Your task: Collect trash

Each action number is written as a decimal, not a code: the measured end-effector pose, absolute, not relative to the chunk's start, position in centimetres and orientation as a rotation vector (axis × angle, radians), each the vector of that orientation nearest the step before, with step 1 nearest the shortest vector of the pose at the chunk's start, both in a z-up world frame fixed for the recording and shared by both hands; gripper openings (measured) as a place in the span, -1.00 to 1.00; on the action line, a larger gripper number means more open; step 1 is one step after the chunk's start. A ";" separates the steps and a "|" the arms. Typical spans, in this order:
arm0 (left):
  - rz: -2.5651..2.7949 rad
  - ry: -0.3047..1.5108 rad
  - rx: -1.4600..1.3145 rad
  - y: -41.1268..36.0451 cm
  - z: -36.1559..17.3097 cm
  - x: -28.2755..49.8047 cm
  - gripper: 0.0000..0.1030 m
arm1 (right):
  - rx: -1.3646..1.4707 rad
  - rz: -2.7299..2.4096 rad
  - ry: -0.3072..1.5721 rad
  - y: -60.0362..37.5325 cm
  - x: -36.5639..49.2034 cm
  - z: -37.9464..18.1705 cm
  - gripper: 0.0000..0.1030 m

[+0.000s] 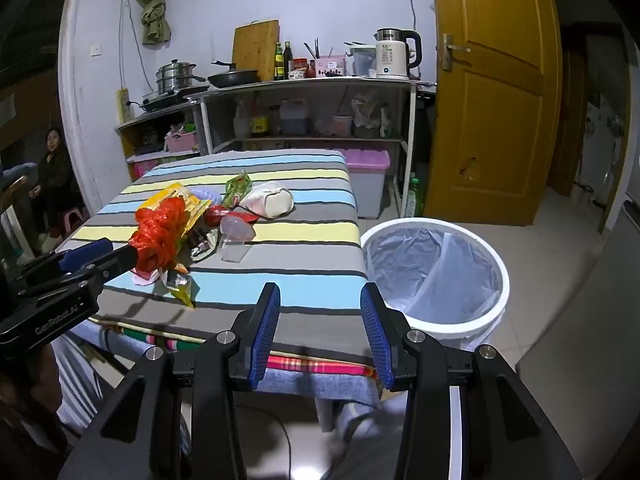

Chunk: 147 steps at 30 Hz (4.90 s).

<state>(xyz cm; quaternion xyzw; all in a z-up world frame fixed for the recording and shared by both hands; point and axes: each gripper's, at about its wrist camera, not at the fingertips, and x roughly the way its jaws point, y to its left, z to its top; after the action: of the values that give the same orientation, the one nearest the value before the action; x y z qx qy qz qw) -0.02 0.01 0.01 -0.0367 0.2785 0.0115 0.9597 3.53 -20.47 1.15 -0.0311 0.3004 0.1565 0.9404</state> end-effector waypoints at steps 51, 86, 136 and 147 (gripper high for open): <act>0.014 0.562 -0.084 -0.7 0.2 -0.1 -0.11 | -0.067 0.321 0.617 -20.4 3.6 1.3 -0.16; 0.004 0.562 -0.097 -0.1 0.7 -0.4 -0.11 | -0.071 0.323 0.619 -19.9 3.6 0.9 -0.16; -0.015 0.600 -0.292 7.2 -1.4 5.5 -0.12 | -0.065 0.562 0.776 -9.7 14.8 -3.3 -0.16; -0.025 0.587 -0.304 8.2 -1.4 5.6 -0.12 | -0.031 0.541 0.848 -8.0 17.5 -4.9 -0.35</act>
<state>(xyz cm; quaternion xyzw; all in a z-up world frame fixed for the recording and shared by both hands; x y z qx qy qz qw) 5.65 8.19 -1.42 -0.1494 0.2883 -0.0124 0.9457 17.49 -7.99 -4.90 -0.0147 0.4062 0.2593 0.8761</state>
